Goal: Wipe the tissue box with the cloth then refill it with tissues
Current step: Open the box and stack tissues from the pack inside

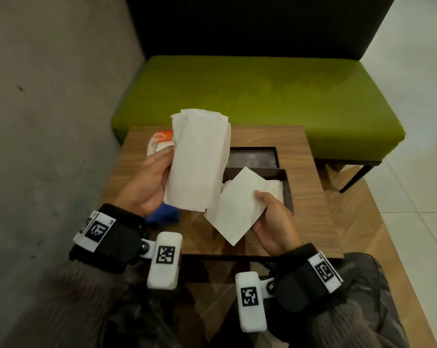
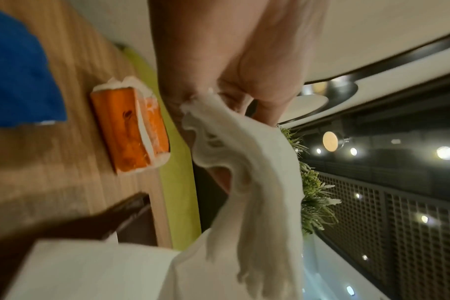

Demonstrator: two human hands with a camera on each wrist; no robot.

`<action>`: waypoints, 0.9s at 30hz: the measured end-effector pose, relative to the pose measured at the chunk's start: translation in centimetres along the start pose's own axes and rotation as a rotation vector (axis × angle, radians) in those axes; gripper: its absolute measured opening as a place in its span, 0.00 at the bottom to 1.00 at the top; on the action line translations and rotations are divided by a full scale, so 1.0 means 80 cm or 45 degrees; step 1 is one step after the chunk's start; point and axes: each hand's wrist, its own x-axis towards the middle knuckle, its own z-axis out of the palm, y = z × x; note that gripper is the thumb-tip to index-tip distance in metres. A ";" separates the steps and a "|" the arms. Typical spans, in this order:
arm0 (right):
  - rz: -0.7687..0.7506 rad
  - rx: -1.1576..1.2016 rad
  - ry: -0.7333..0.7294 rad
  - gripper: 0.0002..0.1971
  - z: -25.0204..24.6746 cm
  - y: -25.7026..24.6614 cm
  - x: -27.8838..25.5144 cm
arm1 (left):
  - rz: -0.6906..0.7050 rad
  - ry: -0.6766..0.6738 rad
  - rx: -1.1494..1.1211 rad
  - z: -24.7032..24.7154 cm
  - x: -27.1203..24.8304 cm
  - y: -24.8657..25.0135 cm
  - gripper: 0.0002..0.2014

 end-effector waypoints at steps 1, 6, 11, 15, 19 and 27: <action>0.017 0.006 -0.011 0.09 -0.002 0.002 -0.002 | -0.045 -0.032 -0.055 0.002 -0.006 -0.002 0.20; 0.144 0.013 -0.061 0.15 -0.005 0.020 -0.014 | -0.236 -0.179 -0.175 0.007 -0.028 -0.005 0.29; 0.129 0.111 -0.194 0.13 -0.006 0.021 -0.025 | -0.068 0.013 0.210 0.010 -0.038 -0.006 0.17; 0.082 0.122 -0.261 0.15 -0.012 0.020 -0.032 | 0.033 0.097 0.532 0.011 -0.045 -0.002 0.08; 0.054 0.094 -0.259 0.16 -0.013 0.021 -0.035 | 0.186 0.103 0.836 0.019 -0.049 0.003 0.08; 0.006 -0.006 -0.219 0.13 -0.004 0.024 -0.041 | 0.871 0.146 1.685 0.048 -0.065 0.002 0.11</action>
